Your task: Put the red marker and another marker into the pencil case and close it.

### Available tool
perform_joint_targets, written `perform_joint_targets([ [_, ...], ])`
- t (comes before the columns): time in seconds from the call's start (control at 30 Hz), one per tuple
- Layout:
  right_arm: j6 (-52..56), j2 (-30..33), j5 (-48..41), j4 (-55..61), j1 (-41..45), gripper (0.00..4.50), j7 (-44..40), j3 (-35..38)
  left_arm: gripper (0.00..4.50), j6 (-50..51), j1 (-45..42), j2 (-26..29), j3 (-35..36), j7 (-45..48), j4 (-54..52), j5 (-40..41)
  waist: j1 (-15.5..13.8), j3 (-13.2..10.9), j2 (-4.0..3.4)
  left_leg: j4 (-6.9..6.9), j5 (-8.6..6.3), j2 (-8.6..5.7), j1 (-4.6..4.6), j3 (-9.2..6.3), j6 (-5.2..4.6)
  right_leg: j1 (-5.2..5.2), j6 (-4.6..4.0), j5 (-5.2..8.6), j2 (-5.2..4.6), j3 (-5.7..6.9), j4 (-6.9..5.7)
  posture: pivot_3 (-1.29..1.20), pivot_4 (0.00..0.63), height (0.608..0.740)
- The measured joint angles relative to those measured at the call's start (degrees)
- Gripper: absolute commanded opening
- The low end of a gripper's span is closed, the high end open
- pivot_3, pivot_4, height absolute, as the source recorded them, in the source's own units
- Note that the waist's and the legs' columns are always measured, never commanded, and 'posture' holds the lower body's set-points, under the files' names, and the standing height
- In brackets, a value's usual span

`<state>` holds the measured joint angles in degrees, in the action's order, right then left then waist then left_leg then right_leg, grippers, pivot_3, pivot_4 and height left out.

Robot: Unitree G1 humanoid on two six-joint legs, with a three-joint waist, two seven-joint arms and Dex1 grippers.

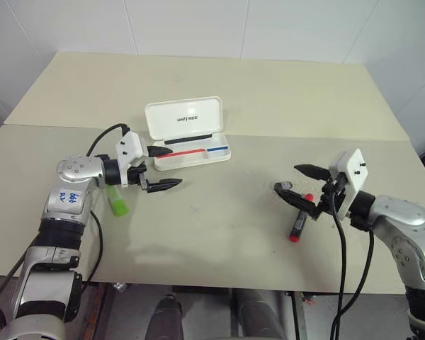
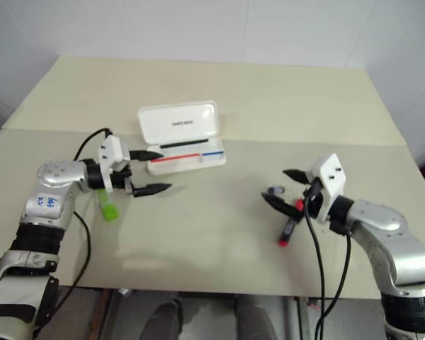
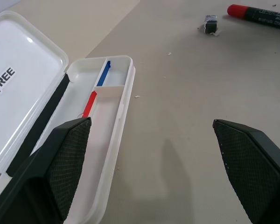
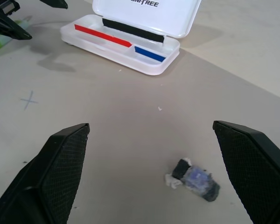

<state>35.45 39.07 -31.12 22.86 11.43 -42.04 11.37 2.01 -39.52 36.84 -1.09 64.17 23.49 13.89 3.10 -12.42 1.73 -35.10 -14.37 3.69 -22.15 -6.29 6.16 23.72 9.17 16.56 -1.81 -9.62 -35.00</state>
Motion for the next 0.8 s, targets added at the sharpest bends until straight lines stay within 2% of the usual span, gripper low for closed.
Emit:
perform_joint_targets([
  [0.4,0.03,-3.49,-0.54,1.64,-0.21,4.5,3.83,-1.43,4.49,-3.74,-4.93,1.63,-0.72,5.93,8.02,-2.68,0.1,0.0,0.0,0.01,0.0,0.0,0.01,0.0,0.0,0.0,-0.02,0.01,0.0,0.0,0.0,0.0,0.15,0.74],
  [0.6,-0.83,-4.95,0.09,1.06,1.67,4.5,4.14,-3.99,4.49,-9.69,-12.8,4.29,-1.97,9.94,20.92,-6.83,0.09,0.0,0.0,0.0,0.0,0.0,0.01,0.01,0.0,-0.01,-0.17,0.09,0.0,0.0,0.03,0.0,0.15,0.74],
  [0.8,-2.0,-5.99,1.66,-0.38,2.89,4.5,5.25,-4.35,4.49,-16.49,-21.9,1.96,-3.67,11.83,34.91,-10.72,-0.49,0.0,0.01,0.05,0.0,0.0,-0.06,-0.02,-0.01,0.02,0.01,0.08,0.01,0.06,0.0,0.0,0.15,0.74],
])
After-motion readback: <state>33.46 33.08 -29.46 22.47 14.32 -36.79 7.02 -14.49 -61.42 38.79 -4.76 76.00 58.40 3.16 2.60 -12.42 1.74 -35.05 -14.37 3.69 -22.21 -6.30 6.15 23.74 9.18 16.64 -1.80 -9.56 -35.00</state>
